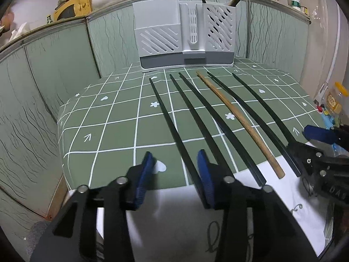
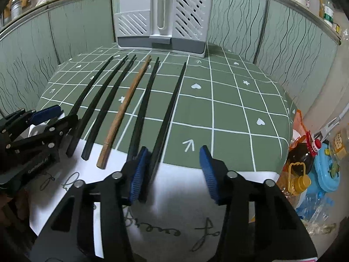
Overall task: Organize utensils
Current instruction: 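Close the left gripper on a black chopstick while the right gripper grasps a black chopstick, then lift both held black chopsticks and carry them toward the white holder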
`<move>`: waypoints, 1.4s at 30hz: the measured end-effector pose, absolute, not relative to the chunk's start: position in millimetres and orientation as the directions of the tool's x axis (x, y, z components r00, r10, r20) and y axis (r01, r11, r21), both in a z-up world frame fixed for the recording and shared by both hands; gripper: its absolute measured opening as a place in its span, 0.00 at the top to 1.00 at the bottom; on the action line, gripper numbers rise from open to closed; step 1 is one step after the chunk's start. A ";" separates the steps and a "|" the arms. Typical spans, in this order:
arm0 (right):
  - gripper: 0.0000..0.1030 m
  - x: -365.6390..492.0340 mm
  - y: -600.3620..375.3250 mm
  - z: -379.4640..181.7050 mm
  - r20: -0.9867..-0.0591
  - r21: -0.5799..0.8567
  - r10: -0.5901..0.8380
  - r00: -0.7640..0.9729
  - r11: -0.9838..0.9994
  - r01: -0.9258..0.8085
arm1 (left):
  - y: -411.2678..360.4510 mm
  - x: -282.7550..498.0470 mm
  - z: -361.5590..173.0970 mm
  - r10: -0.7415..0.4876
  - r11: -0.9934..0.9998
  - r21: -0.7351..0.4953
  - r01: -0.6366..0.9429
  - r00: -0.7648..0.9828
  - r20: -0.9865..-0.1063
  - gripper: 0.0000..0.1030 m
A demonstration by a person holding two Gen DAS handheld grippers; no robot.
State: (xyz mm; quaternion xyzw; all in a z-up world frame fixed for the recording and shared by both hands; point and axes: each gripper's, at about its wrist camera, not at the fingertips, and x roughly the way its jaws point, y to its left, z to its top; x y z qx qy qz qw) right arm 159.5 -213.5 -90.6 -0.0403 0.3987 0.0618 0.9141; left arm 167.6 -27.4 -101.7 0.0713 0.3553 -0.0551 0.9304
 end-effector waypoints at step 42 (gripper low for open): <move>0.94 139.6 -249.8 -25.6 -0.619 0.130 0.183 0.764 0.983 -0.130 | 19.5 156.1 -35.9 -0.157 0.986 -0.041 0.163 0.801 -0.578 0.92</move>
